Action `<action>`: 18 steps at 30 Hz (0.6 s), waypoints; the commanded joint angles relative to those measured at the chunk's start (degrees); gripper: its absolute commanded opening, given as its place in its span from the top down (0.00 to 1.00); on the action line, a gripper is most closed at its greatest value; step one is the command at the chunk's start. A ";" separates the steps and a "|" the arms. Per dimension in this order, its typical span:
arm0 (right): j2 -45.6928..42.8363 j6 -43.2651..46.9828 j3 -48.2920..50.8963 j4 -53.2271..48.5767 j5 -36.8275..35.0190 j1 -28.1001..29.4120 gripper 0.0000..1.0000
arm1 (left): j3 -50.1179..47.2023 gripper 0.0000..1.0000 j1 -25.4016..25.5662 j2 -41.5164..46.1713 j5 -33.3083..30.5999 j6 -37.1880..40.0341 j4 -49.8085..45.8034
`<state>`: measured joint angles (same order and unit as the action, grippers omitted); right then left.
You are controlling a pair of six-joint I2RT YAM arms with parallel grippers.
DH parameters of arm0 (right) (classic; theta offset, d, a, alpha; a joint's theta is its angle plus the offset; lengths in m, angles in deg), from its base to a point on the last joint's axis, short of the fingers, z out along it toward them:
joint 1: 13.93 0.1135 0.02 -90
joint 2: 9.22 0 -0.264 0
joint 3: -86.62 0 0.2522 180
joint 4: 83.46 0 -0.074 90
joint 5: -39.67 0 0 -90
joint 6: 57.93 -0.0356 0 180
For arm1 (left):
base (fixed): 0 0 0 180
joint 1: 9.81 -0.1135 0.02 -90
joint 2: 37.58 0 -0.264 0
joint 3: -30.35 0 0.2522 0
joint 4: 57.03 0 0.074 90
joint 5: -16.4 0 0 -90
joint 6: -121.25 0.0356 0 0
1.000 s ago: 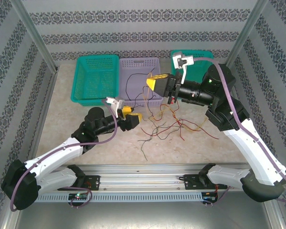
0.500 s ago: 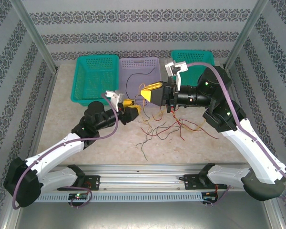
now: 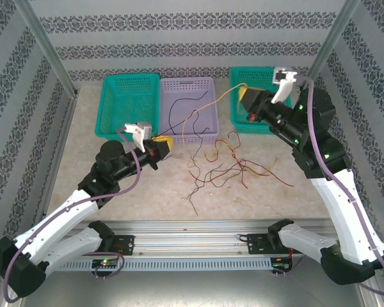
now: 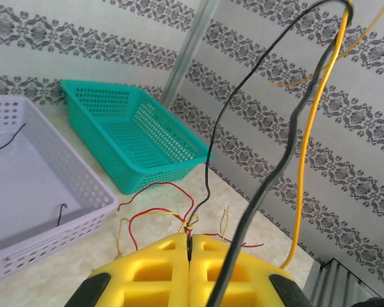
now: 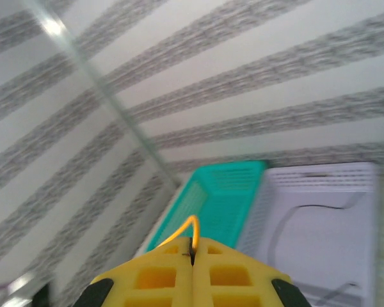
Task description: Untangle the cables
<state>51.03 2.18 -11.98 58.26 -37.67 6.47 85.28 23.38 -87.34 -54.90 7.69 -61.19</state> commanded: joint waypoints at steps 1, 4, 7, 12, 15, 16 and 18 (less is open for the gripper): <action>-0.22 -1.00 1.03 -2.45 -11.17 -3.74 1.00 | 2.79 1.00 -0.85 2.11 -5.08 0.88 -10.31; 0.38 -1.46 1.34 -4.09 -15.42 -8.29 1.00 | 5.39 1.00 -0.92 3.27 -8.22 1.18 -15.48; 1.72 -2.38 0.90 -5.91 -18.78 -13.91 1.00 | 9.65 1.00 -1.06 4.93 -12.01 2.91 -21.10; 6.62 2.03 -2.69 -10.09 -27.07 -16.24 1.00 | 20.71 1.00 -1.71 6.23 -18.52 8.87 -31.83; 8.50 2.75 -2.50 -9.59 -29.74 -16.58 1.00 | 26.62 1.00 -1.76 5.99 -20.16 12.10 -35.84; 9.41 3.10 -2.69 -9.63 -30.57 -16.77 1.00 | 28.54 1.00 -1.80 5.75 -21.04 12.70 -37.28; 11.62 3.44 -3.57 -10.02 -32.15 -17.95 1.00 | 31.88 1.00 -1.81 5.76 -22.10 14.06 -39.33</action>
<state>60.78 3.87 -13.19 49.46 -63.70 -9.74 113.60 22.31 -82.03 -72.93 17.16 -93.34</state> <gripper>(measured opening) 0.041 0.053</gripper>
